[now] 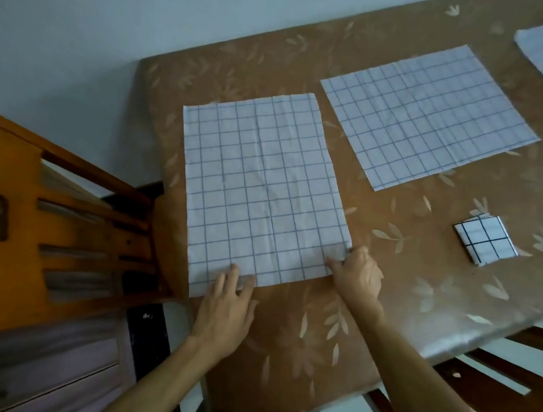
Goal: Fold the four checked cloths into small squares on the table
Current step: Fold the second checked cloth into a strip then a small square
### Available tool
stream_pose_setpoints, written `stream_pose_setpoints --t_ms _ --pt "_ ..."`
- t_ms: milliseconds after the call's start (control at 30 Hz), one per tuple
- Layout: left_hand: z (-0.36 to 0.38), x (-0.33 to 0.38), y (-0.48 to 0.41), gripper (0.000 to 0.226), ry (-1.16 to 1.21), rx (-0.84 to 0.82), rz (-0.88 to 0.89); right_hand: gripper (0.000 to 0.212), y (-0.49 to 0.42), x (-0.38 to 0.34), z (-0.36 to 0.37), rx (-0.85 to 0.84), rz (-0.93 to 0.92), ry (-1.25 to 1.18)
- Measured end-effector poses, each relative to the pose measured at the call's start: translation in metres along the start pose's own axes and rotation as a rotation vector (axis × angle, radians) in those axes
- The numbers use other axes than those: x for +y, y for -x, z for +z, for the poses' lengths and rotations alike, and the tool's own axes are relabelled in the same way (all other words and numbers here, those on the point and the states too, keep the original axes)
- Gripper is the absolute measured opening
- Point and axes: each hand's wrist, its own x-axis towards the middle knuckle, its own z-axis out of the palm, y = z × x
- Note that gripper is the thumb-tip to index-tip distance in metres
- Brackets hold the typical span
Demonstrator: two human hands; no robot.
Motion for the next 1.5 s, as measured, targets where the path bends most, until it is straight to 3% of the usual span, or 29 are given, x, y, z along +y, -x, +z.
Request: stream_pose_setpoints --t_ms 267,433,533,667,700,767,833,967,1100,1233,1367,1500 --pt "-0.003 -0.017 0.010 0.031 0.078 0.015 0.159 0.018 0.022 -0.009 0.011 -0.058 -0.020 -0.092" --pt "-0.003 -0.038 -0.006 0.037 0.046 0.059 0.183 0.002 0.049 -0.027 0.000 -0.008 -0.125 -0.394" --pt "-0.001 -0.048 -0.010 0.040 -0.004 0.011 0.195 0.018 0.057 -0.035 -0.003 -0.025 -0.157 -0.474" --pt "0.000 -0.052 -0.005 0.036 0.011 0.029 0.251 0.075 0.051 -0.036 -0.001 -0.102 -0.009 -0.548" --pt "-0.001 -0.053 -0.004 0.031 0.034 0.040 0.273 0.076 0.048 -0.034 0.000 -0.098 0.052 -0.561" --pt "-0.001 -0.057 -0.004 0.026 0.068 0.052 0.322 0.049 0.042 -0.027 0.001 -0.096 0.107 -0.592" --pt "-0.001 -0.060 -0.008 0.034 0.063 0.051 0.364 0.019 0.041 -0.022 0.003 -0.092 0.116 -0.599" --pt "-0.008 -0.064 -0.028 0.045 0.043 0.161 0.364 0.005 0.045 -0.022 0.001 -0.080 0.041 -0.565" --pt "-0.015 -0.062 -0.052 0.076 -0.094 -0.031 0.301 0.013 0.055 -0.028 0.001 -0.099 -0.082 -0.602" --pt "-0.013 -0.056 -0.061 0.083 -0.120 -0.075 0.267 0.031 0.070 -0.039 0.006 -0.088 -0.282 -0.586" --pt "-0.013 -0.065 -0.062 0.076 0.089 -0.051 0.276 0.044 0.093 -0.055 0.015 -0.082 -0.545 -0.404" --pt "-0.037 -0.064 -0.061 0.051 0.870 -0.057 -0.028 0.049 0.110 -0.065 0.028 -0.120 -0.717 -0.210"
